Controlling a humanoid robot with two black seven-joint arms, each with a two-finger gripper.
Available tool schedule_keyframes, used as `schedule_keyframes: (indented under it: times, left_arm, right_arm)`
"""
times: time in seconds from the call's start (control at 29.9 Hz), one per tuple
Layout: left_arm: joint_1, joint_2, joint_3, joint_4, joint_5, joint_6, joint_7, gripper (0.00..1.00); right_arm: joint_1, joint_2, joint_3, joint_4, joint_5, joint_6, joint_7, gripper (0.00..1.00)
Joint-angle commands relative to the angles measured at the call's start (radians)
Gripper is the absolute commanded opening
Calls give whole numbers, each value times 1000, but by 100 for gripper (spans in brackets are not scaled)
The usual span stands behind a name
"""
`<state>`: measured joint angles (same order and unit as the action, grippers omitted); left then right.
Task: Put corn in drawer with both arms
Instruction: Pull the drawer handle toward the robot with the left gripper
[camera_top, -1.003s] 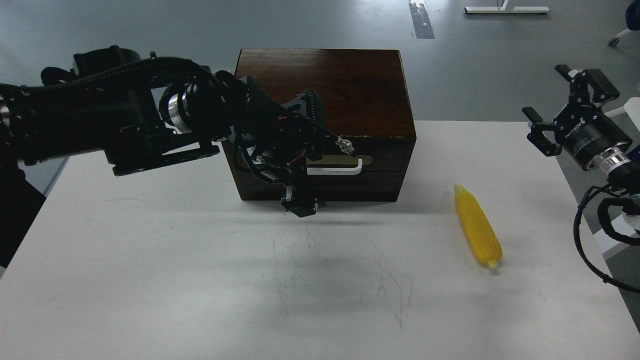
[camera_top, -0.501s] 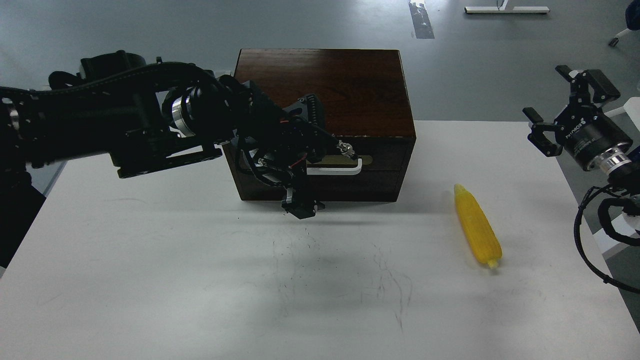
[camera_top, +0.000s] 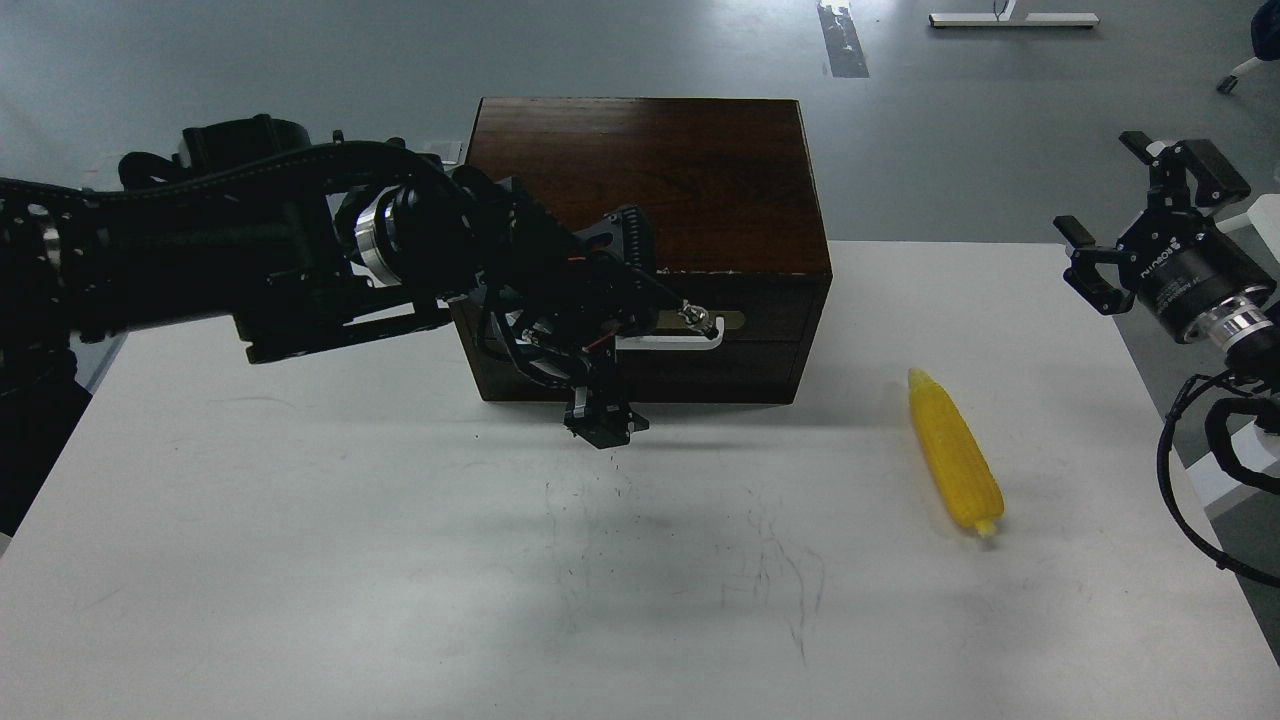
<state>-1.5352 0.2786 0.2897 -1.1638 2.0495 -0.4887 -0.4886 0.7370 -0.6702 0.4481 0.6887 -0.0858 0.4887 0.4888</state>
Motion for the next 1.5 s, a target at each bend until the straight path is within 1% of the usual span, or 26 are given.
schedule_keyframes:
  times: [0.0, 0.1, 0.33, 0.77, 1.2, 1.47]
  left_arm:
    - [0, -1, 8, -2, 0, 0, 0, 98]
    - [-3, -2, 31, -4, 1, 0, 0, 98]
    - [-3, -18, 31, -31, 0, 0, 0, 98]
    - [-20, -1, 31, -200, -11, 0, 0, 98]
    - [-36, 45, 22, -358, -29, 0, 0, 98]
    - [-51, 45, 20, -355, -29, 0, 0, 98]
  right_arm:
    - [-1, -5, 1, 2, 1, 0, 0, 100]
    - [-1, -5, 1, 2, 1, 0, 0, 100]
    - [-4, -9, 1, 2, 1, 0, 0, 100]
    - [-11, -17, 6, 5, 3, 0, 0, 100]
    - [-13, -17, 4, 5, 1, 0, 0, 100]
    - [-16, -17, 6, 5, 1, 0, 0, 100]
